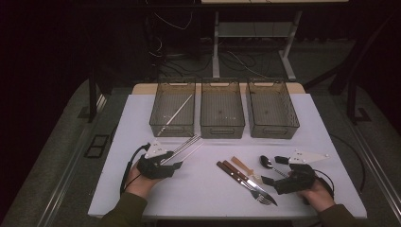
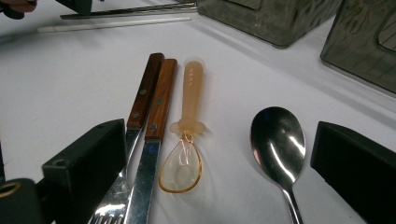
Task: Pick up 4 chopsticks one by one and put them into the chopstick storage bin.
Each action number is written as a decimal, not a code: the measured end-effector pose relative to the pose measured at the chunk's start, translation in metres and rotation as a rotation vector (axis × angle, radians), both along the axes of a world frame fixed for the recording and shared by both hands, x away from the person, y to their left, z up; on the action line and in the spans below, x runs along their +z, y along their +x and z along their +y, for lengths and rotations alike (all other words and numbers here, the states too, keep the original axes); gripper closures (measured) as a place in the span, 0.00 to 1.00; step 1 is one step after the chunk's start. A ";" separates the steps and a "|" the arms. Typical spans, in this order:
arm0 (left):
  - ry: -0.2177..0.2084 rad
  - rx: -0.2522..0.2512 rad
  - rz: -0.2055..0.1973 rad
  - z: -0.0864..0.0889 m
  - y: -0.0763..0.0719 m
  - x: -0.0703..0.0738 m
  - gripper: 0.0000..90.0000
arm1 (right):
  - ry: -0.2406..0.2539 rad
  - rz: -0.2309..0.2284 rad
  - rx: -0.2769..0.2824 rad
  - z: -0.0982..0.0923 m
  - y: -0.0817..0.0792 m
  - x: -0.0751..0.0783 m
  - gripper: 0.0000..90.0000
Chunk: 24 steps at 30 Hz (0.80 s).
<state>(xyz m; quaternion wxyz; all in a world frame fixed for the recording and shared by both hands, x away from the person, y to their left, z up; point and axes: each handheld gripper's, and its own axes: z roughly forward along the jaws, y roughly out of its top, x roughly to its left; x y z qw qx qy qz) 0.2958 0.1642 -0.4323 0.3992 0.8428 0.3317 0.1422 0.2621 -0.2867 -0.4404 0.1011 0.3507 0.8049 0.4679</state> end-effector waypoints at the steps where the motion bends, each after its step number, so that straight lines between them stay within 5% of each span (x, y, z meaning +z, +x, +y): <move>1: 0.008 0.003 0.010 0.000 0.001 -0.001 0.56 | 0.000 -0.001 0.001 0.000 0.000 0.000 0.04; 9: 0.042 0.008 0.074 -0.002 0.007 -0.008 0.78 | -0.006 -0.002 0.004 0.001 0.000 -0.001 0.04; 24: 0.100 0.000 0.110 -0.005 0.011 -0.009 0.90 | -0.011 -0.003 0.004 0.001 0.000 -0.001 0.04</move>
